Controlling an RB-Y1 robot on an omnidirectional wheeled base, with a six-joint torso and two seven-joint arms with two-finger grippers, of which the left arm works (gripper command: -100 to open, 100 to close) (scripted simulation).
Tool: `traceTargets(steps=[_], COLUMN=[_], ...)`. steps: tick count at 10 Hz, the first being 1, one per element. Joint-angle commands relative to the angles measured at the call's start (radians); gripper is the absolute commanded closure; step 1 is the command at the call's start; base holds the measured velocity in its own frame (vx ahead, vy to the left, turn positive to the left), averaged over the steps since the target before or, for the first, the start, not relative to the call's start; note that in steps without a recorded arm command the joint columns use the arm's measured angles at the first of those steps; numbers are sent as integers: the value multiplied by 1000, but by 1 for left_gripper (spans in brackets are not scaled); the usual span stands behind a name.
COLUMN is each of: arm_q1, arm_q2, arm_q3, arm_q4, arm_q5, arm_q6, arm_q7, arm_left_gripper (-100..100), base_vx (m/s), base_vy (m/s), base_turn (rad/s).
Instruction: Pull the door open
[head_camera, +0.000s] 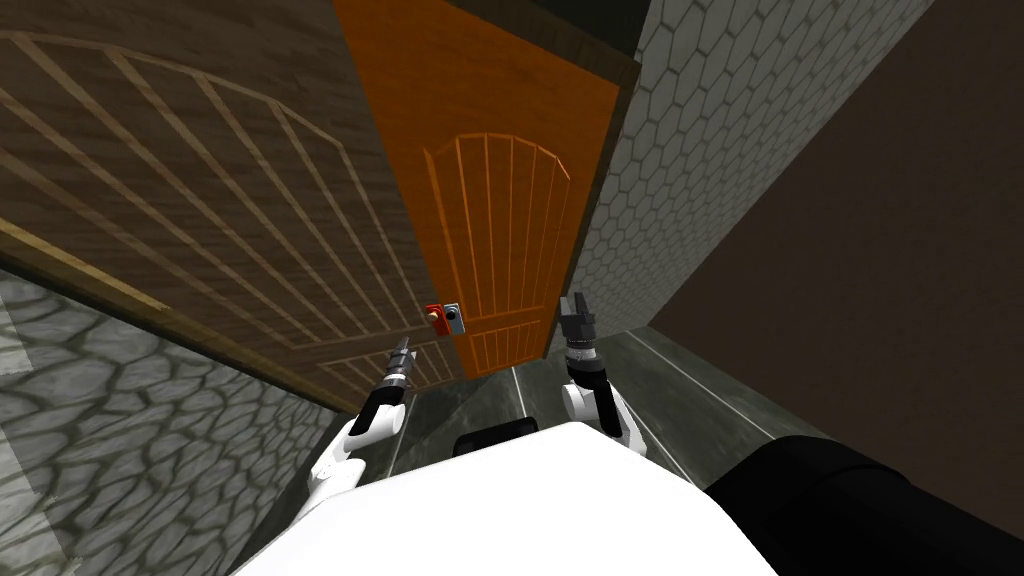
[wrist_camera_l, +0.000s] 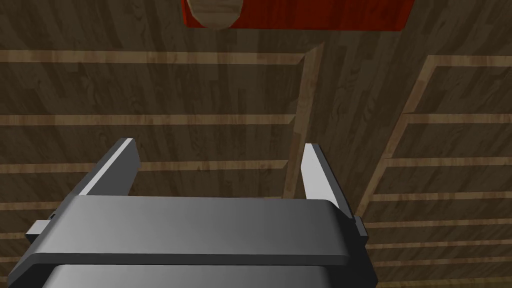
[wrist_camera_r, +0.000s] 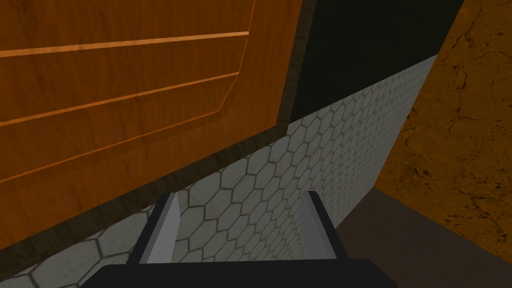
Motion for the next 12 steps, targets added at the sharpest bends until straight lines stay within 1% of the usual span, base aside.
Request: traceTargets(steps=[1,2,4,5,6,7,9,11,12], arm_q1=[28,39,51,54,52,47,32,8,-10], arm_q2=[15,33,58,70,73,74,67,48,33], arm_q3=[22,45,76,89,93,93,80,54,33], arm_q4=[-6,7,28,38,42,45,44,37,30], arm_q5=[4,10,17,21,23,24,24,20,17], arm_q6=[4,3,0,-2,-4,-6,-10,-13,-16], arm_q7=[1,4,10,13,15,18,20,22,23], arm_left_gripper=[-100,-100,-100,-100,-100,-100,-100,-100,-100], base_vx=[-42,-18,39,134,175,211,184,226,208], base_vy=[57,56,44,20,48,52,35,-32,-132], base_turn=[52,88,44,-12,-33,-93,-124,-166,-236])
